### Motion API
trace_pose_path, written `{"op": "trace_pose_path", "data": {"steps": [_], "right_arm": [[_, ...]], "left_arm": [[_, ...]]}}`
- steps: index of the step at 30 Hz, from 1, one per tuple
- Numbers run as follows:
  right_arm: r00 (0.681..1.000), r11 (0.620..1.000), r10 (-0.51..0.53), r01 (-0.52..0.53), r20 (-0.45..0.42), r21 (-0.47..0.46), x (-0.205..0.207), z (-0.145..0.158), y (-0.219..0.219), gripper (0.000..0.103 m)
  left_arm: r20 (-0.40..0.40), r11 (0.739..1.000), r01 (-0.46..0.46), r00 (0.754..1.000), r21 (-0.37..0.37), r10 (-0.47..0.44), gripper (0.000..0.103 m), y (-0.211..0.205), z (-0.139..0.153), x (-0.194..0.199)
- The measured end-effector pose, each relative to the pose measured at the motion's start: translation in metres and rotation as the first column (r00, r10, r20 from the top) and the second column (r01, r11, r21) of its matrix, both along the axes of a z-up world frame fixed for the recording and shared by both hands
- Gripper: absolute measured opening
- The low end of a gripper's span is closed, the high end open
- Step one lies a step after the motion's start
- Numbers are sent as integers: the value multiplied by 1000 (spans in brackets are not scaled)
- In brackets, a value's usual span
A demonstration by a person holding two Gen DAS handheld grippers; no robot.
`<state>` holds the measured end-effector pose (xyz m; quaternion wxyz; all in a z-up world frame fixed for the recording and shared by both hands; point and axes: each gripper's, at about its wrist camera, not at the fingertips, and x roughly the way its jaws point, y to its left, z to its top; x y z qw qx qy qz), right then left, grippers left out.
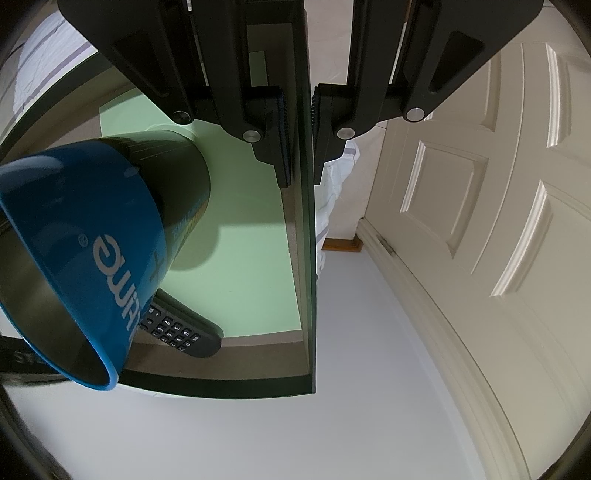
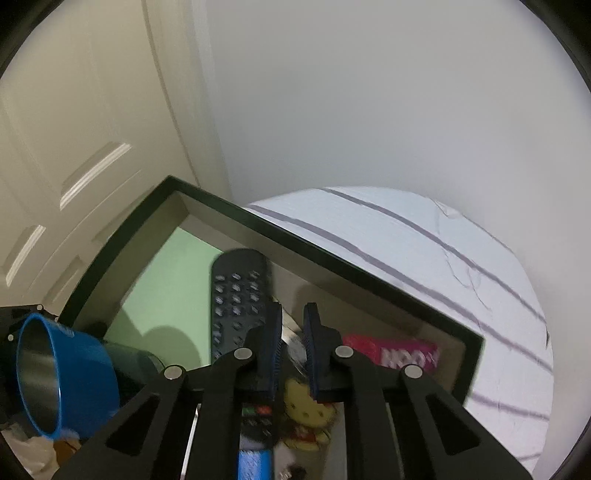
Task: Organize rigid objects
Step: 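Open the right gripper to release the hair clip inside the box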
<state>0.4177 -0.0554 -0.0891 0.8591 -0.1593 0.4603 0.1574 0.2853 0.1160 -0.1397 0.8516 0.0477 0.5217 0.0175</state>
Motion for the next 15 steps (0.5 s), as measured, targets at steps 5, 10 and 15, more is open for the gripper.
{"op": "trace_pose_path", "data": {"steps": [5,10,15], "right_arm": [[998,997,-55,55,-15,-51,-25,7,-36,36],[994,986,-71,58,-80,-154,-43,-19,-52,41],[991,976,-108,90,-84,-197,-42,-34,-38,41]], "left_arm": [[2,1000,-1,1000,0,1,7,0,-1,-1],[2,1000,-4,1000,3,4,7,-2,-1,-1],[-1,1000,-5,1000,-3,5,7,-3,0,0]]}}
